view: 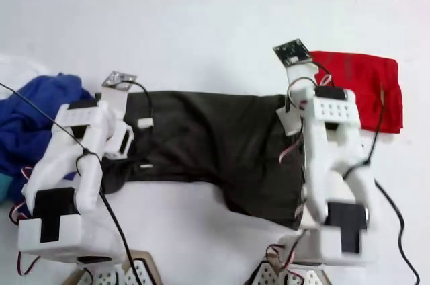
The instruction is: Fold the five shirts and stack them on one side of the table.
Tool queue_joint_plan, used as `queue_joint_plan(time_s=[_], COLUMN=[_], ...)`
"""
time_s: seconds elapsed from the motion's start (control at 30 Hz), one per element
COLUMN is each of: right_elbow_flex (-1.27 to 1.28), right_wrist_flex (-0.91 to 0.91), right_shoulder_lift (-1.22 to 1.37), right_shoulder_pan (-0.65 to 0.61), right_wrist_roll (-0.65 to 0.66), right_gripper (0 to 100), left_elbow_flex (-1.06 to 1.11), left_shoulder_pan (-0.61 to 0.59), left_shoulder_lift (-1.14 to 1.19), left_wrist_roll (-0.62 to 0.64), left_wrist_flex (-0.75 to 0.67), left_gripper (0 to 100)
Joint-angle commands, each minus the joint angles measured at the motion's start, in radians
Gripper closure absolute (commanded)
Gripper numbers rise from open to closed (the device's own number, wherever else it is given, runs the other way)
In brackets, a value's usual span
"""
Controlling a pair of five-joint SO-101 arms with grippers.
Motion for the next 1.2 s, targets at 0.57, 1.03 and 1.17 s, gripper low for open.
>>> queue_joint_plan(time_s=[0.57, 1.03, 1.17], right_elbow_flex=[-0.844, -0.773, -0.503], right_wrist_flex=[0.294, 0.492, 0.44], right_shoulder_lift=[0.708, 0.4, 0.157], right_shoulder_pan=[0.087, 0.05, 0.01], right_wrist_roll=[0.012, 0.066, 0.069], right_gripper=[98.0, 97.9, 97.9], left_elbow_flex=[-0.005, -0.189, -0.349], left_shoulder_pan=[-0.048, -0.043, -0.043], left_shoulder_lift=[0.009, 0.0, 0.0], left_wrist_roll=[-0.146, -0.14, -0.14], left_wrist_flex=[0.058, 0.245, 0.353], left_gripper=[96, 96, 96])
